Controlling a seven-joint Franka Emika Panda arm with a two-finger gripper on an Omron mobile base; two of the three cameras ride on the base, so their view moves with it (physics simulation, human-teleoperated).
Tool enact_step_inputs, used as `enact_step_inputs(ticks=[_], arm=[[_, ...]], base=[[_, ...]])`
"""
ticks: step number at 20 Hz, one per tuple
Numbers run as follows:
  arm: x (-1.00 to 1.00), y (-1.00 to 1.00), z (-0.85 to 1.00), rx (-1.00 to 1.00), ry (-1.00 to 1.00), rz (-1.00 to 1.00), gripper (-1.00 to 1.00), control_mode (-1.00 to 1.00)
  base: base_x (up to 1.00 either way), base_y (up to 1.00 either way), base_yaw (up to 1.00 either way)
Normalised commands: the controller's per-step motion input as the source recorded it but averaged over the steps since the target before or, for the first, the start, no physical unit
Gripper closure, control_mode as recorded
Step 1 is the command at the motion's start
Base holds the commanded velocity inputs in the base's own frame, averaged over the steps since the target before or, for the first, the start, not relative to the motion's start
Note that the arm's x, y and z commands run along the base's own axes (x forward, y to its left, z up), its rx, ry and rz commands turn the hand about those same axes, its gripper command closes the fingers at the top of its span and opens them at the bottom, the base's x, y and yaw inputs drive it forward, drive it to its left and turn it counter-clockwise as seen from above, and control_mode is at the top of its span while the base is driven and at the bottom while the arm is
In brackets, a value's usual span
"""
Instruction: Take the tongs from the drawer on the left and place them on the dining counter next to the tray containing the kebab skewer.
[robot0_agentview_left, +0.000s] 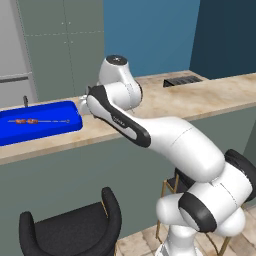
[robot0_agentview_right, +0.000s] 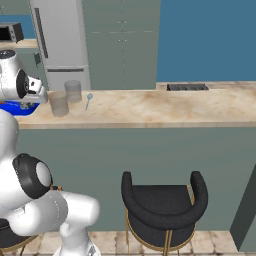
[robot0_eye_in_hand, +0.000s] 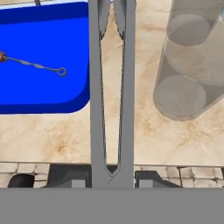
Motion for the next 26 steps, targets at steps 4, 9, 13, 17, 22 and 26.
enact_step_inputs(ticks=[4, 9, 13, 17, 22, 26], arm=[[0.08, 0.0, -0.12, 0.0, 0.0, 0.0, 1.0, -1.0], [0.18, 0.0, -0.07, 0.0, 0.0, 0.0, 1.0, -1.0], [0.19, 0.02, -0.01, 0.0, 0.0, 0.0, 1.0, -1.0], [0.18, 0.07, -0.02, 0.0, 0.0, 0.0, 1.0, -1.0], [0.15, 0.06, -0.05, -0.01, 0.0, 0.0, 1.0, -1.0], [0.11, 0.02, -0.11, -0.02, 0.0, 0.0, 1.0, -1.0]], base=[[0.0, 0.0, 0.0], [0.0, 0.0, 0.0], [0.0, 0.0, 0.0], [0.0, 0.0, 0.0], [0.0, 0.0, 0.0], [0.0, 0.0, 0.0]])
